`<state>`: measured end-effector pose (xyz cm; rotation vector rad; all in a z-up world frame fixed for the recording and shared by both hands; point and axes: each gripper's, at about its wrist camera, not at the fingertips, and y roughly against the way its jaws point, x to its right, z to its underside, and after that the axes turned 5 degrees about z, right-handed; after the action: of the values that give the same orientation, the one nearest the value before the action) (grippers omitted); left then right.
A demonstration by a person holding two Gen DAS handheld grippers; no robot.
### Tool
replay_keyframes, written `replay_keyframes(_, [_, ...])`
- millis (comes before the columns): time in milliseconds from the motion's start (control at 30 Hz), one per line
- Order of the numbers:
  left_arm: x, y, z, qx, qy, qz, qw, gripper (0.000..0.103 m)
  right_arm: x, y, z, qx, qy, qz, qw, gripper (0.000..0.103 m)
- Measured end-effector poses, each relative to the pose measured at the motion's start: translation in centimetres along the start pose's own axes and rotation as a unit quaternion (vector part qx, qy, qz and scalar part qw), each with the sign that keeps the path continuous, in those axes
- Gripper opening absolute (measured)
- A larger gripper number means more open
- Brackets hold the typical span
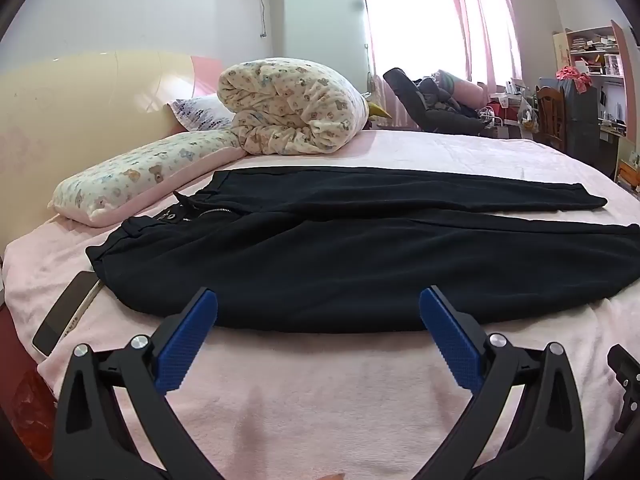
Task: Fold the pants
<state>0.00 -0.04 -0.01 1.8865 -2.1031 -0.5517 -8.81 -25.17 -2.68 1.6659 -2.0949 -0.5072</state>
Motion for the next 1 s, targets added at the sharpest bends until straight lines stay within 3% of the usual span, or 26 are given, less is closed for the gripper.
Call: replay_keyframes(1000, [-0.03,0.01,0.00,0.001,0.000,0.001,1.0000,0.101,-0.16,-0.29,0.05,-0.004,-0.003,-0.003,1.000,0.102])
